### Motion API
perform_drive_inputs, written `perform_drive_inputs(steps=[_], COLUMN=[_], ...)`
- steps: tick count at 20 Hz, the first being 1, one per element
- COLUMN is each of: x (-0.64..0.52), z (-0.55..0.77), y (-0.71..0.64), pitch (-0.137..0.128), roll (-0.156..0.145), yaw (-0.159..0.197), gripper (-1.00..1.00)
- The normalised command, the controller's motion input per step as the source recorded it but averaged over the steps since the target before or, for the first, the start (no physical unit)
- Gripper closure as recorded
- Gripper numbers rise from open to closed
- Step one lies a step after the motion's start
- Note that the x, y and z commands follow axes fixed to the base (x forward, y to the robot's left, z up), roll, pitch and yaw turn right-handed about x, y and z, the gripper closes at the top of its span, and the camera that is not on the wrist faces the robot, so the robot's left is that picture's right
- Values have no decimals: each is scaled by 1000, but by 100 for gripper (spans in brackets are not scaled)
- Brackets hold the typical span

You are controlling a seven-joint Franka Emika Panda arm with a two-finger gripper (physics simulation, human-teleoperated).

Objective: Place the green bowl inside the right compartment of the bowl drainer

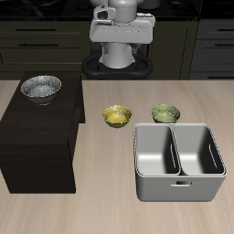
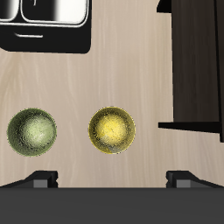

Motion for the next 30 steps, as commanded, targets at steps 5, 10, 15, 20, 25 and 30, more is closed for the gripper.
perform_drive_inputs(steps=[5, 10, 15, 20, 25, 30], x=[19, -95, -90, -157, -29, 82], z=[-119, -88, 1, 49, 32, -310], y=[274, 464, 313, 396, 88, -55], pitch=[32, 12, -9, -37, -59, 10], roll=[13, 32, 29, 61, -8, -22], yaw=[-4, 0, -22, 12, 14, 4], gripper=[-100, -100, -100, -100, -100, -100])
